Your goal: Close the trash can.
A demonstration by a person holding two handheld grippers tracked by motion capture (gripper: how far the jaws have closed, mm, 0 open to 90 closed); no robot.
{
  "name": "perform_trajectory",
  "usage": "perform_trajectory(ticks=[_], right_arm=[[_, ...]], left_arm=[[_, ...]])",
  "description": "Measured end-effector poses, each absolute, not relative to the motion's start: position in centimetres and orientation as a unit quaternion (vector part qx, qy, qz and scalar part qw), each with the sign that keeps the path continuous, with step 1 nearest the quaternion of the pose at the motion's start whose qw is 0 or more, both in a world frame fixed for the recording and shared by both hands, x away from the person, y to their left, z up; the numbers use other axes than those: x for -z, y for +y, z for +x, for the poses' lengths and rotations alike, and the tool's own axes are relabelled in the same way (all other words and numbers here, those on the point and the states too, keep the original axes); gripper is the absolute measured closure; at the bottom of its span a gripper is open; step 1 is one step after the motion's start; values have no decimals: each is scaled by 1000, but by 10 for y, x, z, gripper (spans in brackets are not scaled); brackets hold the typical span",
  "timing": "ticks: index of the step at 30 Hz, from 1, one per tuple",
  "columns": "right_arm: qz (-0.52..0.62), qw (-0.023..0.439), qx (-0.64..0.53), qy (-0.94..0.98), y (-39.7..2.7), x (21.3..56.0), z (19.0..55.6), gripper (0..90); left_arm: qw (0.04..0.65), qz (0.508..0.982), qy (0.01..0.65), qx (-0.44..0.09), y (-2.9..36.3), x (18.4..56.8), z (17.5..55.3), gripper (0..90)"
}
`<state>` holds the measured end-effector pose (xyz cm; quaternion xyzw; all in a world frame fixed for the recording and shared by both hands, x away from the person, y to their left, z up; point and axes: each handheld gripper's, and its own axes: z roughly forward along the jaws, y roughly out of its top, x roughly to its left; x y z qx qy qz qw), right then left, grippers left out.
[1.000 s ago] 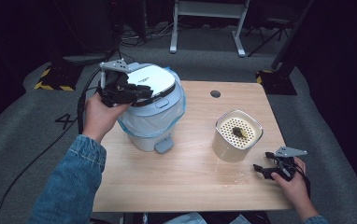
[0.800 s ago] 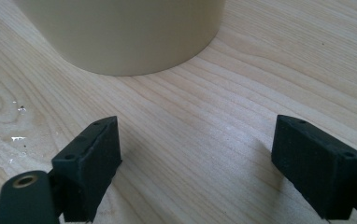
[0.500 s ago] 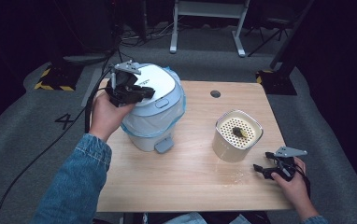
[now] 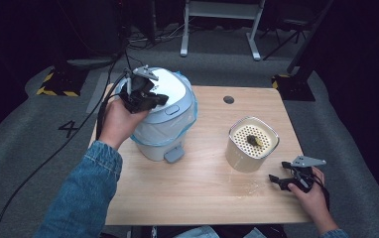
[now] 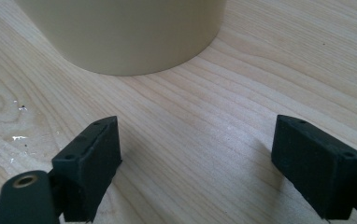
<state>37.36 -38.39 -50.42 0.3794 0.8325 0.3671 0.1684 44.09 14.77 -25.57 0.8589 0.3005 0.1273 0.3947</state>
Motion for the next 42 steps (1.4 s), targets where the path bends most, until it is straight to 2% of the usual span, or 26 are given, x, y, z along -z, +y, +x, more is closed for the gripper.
perform_trajectory(ticks=[1,3,6,8,15,19,26,42], right_arm=[[379,168,-367,832,-384,504,374,159],[379,168,-367,832,-384,504,374,159],[379,168,-367,833,-384,504,374,159],[379,168,-367,832,-384,504,374,159],[379,168,-367,832,-384,504,374,158],[375,165,-368,835,-385,504,374,158],[368,162,-369,838,-386,504,376,158],[363,160,-368,841,-382,504,381,147]], left_arm=[[400,861,294,-110,146,256,442,899],[401,859,295,-122,143,257,441,896],[410,852,298,-131,142,257,441,700],[421,850,289,-130,142,256,440,610],[506,816,244,-136,150,242,420,486],[535,804,220,-137,154,236,406,449],[546,799,208,-138,164,236,377,420],[514,803,258,-157,183,273,329,386]])
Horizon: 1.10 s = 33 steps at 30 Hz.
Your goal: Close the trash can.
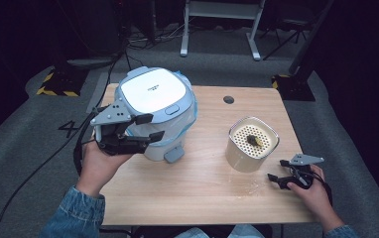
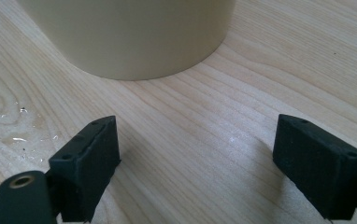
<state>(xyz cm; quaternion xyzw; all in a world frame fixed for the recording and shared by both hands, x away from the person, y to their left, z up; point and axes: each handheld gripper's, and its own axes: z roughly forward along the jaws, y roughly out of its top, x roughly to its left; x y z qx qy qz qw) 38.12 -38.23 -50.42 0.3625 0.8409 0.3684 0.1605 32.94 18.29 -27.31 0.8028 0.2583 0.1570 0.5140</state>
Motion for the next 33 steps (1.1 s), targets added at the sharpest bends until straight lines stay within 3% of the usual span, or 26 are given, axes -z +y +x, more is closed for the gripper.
perform_trajectory(ticks=[12,33], right_arm=[[363,161,-369,841,-382,504,381,147],[362,161,-369,841,-382,504,381,147]], left_arm=[[502,800,288,-156,195,323,312,374],[473,802,346,-116,204,415,314,361]])
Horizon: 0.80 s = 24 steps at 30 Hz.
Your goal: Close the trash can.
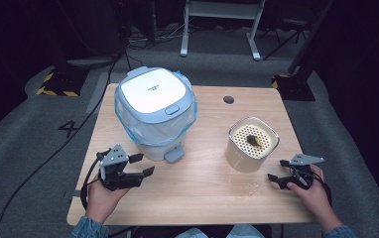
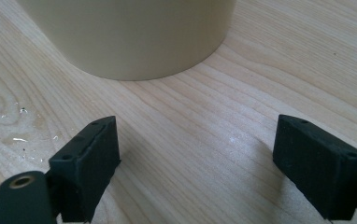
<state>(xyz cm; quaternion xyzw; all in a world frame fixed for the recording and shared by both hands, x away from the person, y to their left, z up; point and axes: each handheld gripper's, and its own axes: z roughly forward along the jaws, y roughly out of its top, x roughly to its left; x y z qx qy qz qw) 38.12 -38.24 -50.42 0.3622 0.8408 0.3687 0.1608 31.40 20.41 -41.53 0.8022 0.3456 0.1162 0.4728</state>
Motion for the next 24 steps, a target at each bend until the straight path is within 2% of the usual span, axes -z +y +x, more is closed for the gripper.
perform_trajectory(ticks=[19,24], right_arm=[[362,161,-369,841,-382,504,381,147],[362,161,-369,841,-382,504,381,147]], left_arm=[[363,853,357,-111,194,473,319,345],[345,855,365,-127,192,483,319,340]])
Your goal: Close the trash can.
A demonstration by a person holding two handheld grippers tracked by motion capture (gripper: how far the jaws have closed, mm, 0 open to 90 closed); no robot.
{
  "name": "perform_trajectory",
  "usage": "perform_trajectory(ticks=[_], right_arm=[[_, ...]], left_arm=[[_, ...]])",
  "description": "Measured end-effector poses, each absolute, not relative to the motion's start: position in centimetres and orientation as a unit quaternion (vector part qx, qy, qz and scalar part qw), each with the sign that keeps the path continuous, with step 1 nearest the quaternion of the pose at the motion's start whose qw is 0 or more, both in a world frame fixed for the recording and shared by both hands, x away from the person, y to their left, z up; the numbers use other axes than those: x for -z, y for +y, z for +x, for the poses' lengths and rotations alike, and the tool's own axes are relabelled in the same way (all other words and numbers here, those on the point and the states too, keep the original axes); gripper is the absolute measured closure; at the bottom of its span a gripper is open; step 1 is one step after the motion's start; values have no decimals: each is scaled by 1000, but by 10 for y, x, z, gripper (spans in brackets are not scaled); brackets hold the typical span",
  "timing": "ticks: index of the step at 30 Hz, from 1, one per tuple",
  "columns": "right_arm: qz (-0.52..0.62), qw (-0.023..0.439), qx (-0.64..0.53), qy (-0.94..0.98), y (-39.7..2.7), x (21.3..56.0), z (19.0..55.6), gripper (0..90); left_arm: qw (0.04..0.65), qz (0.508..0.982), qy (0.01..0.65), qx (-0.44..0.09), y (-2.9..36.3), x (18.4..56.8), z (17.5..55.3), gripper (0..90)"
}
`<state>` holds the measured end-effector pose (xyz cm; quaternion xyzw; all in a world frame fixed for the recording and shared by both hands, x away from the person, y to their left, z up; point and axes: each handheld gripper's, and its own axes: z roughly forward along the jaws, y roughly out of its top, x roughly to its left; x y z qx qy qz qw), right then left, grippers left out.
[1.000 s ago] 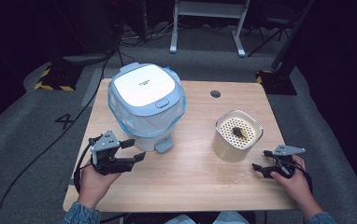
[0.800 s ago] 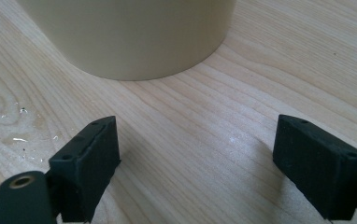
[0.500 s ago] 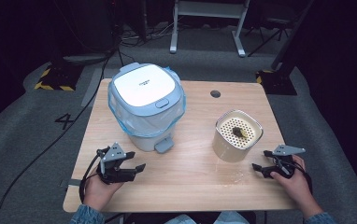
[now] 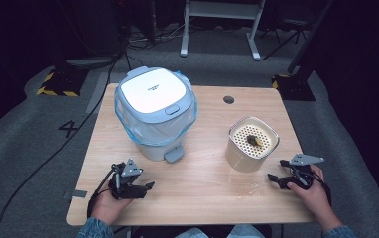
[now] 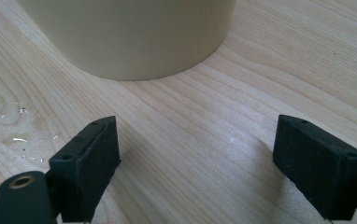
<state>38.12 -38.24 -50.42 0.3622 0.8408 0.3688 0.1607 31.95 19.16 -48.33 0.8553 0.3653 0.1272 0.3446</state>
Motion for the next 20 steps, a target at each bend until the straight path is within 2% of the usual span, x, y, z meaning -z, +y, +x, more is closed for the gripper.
perform_trajectory(ticks=[6,11,20], right_arm=[[362,161,-369,841,-382,504,381,147],[362,161,-369,841,-382,504,381,148],[362,161,-369,841,-382,504,381,148]], left_arm=[[327,855,378,-141,188,499,322,269],[345,848,375,-143,191,504,326,169],[341,843,390,-149,190,504,323,149]])
